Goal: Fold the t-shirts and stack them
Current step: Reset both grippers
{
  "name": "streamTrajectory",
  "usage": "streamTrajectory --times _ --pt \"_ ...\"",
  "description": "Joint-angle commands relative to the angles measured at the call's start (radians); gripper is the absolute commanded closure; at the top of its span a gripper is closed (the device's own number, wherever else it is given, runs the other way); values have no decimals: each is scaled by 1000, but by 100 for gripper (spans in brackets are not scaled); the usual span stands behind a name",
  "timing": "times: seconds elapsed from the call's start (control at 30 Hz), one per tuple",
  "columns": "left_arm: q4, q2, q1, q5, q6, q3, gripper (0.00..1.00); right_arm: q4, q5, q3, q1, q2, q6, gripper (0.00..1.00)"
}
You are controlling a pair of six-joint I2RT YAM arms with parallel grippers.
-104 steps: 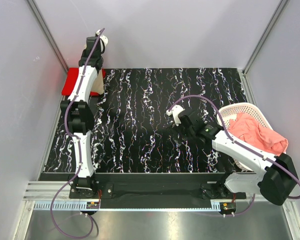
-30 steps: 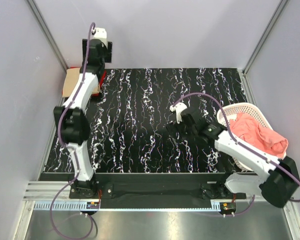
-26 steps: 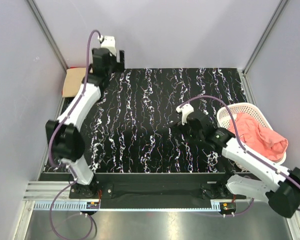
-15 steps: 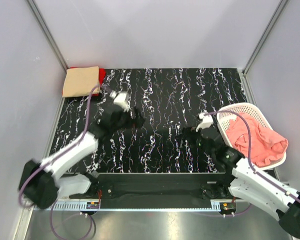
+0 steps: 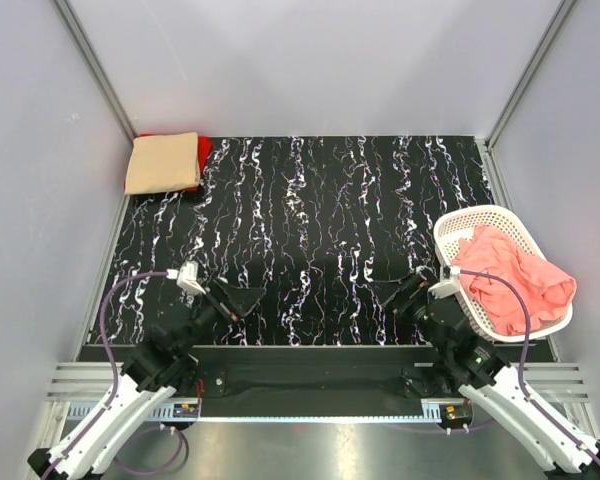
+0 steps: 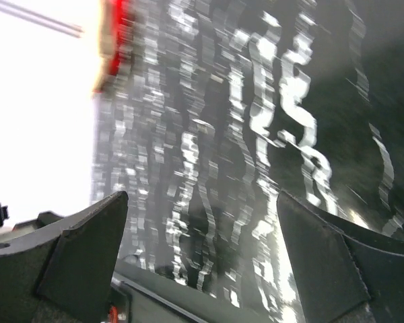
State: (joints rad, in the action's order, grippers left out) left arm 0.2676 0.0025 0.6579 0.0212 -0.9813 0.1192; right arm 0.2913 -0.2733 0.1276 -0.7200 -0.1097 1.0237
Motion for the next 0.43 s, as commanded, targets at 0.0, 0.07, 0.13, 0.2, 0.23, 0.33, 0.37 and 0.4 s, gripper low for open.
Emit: streamTrajectory --times 0.0,0.07,0.13,0.2,0.23,0.33,0.37,0.4 --pt "69 -104 5 -70 -88 -39 1 98 -58 27 -6 -103 114 0" --pt "24 -110 5 -115 -105 -87 1 173 -79 11 -6 -93 200 0" --pt "-50 -165 5 -127 -166 -143 1 283 -101 -23 -6 -24 261 0" --pt "-188 -132 5 -161 -232 -213 1 338 -93 -58 -6 100 279 0" --pt "-241 -131 6 -187 -264 -242 1 313 -84 -62 -4 91 270 0" --pt "-265 -160 6 -182 -303 -265 1 231 -49 -56 -7 -13 276 0" --pt "-307 -159 6 -190 -307 -265 1 212 -34 -52 -7 -30 262 0" --pt "-336 -153 6 -201 -313 -268 1 194 4 -48 -7 -27 257 0"
